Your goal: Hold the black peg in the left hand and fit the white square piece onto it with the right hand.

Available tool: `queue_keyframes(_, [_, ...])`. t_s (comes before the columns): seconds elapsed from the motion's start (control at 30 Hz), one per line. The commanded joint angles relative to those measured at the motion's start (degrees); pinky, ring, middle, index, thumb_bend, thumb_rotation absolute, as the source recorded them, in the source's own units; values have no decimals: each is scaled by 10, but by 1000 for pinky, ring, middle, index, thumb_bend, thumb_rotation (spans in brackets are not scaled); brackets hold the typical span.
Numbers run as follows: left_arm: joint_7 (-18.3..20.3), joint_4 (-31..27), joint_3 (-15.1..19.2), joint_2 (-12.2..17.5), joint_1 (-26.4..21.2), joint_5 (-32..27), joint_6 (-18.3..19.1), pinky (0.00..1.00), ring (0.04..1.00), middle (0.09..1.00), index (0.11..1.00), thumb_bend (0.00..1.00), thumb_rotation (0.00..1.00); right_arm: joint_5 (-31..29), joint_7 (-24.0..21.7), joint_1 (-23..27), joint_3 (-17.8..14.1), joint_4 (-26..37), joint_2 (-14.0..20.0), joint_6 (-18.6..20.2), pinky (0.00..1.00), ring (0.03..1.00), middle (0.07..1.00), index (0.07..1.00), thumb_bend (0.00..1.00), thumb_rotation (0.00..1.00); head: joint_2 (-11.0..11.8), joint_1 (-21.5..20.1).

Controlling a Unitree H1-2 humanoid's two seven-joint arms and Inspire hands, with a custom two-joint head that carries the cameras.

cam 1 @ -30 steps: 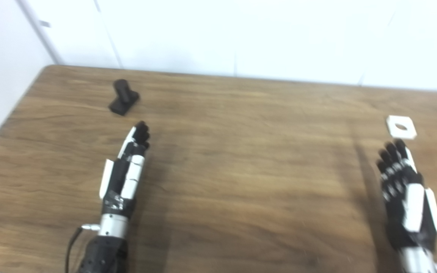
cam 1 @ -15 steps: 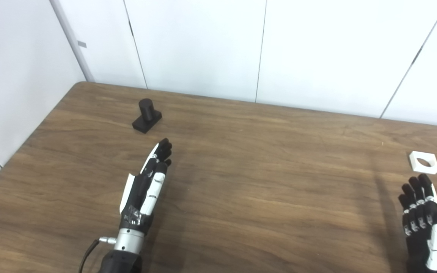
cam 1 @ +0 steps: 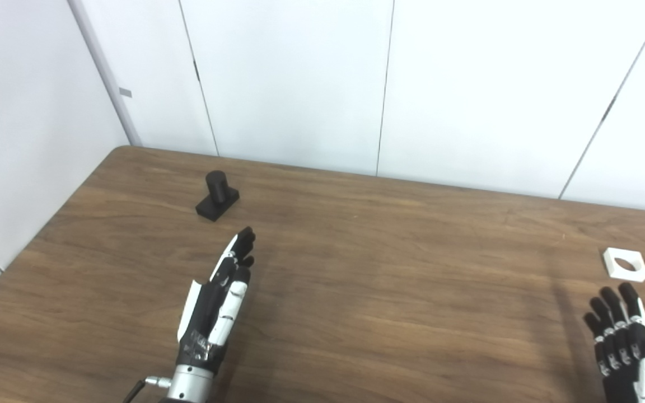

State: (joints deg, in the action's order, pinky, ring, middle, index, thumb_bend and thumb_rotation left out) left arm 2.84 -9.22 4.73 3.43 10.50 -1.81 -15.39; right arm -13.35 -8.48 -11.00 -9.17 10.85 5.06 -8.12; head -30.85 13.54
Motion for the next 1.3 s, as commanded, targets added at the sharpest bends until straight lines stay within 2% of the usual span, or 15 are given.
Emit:
queue_keyframes(0.0, [-5, 29, -12, -17, 37, 4, -9, 945, 979, 963, 970, 489, 826, -7, -9, -51, -1, -22, 13, -4, 916, 935, 934, 933, 635, 897, 0, 0])
queue_keyframes(0.1, [-9, 25, -11, -19, 37, 8, -2, 954, 986, 967, 973, 459, 784, -7, -9, -49, -2, -23, 12, -3, 921, 935, 933, 924, 648, 880, -2, -3])
queue_keyframes(0.17, [-14, 23, -10, -20, 36, 15, -2, 942, 973, 957, 969, 467, 690, -7, -8, -48, -3, -22, 11, -2, 923, 937, 934, 924, 651, 880, -4, -8])
queue_keyframes(0.23, [-26, 13, -8, -22, 37, 40, 5, 929, 961, 948, 962, 479, 637, -6, -7, -47, -4, -22, 10, -3, 926, 937, 934, 925, 648, 878, -6, -12])
queue_keyframes(0.33, [-45, -20, -4, -19, 38, 84, 33, 892, 937, 938, 956, 478, 474, -1, -5, -44, -4, -26, 9, -7, 924, 934, 933, 932, 642, 884, -6, -16])
queue_keyframes(0.47, [-52, -54, 13, 1, 18, 92, 70, 899, 910, 932, 946, 616, 269, 0, -4, -39, -4, -32, 7, -9, 933, 939, 937, 936, 661, 875, -5, -20])
queue_keyframes(0.53, [-53, -64, 25, 9, 5, 84, 86, 910, 908, 924, 937, 676, 213, -5, -4, -37, -5, -35, 7, -8, 941, 945, 940, 937, 672, 867, -6, -22])
queue_keyframes(0.63, [-50, -74, 40, 26, -14, 90, 105, 933, 924, 930, 938, 698, 167, -2, -3, -34, -4, -36, 7, -5, 952, 953, 949, 941, 653, 880, -6, -23])
queue_keyframes(0.8, [-67, -78, 59, 55, -49, 152, 140, 885, 911, 911, 911, 798, 199, 1, -3, -31, -4, -36, 8, -4, 960, 958, 951, 943, 649, 884, -6, -23])
queue_keyframes(0.9, [-76, -80, 65, 69, -69, 194, 179, 924, 919, 902, 885, 861, 262, 0, -1, -31, -4, -33, 6, -1, 965, 962, 954, 944, 649, 882, -7, -23])
queue_keyframes(1.0, [-67, -85, 67, 88, -87, 215, 225, 990, 976, 941, 857, 838, 287, -1, 0, -31, -4, -33, 5, 1, 966, 958, 953, 947, 629, 881, -7, -23])
queue_keyframes(1.13, [-75, -55, 67, 117, -110, 243, 228, 1000, 999, 972, 835, 821, 310, -4, -3, -32, -4, -35, 6, -1, 962, 955, 949, 950, 622, 884, -7, -23])
queue_keyframes(1.27, [-83, -25, 63, 143, -134, 278, 239, 963, 1000, 997, 831, 826, 361, -2, -3, -34, -2, -29, 7, 5, 968, 952, 948, 951, 593, 899, -11, -21])
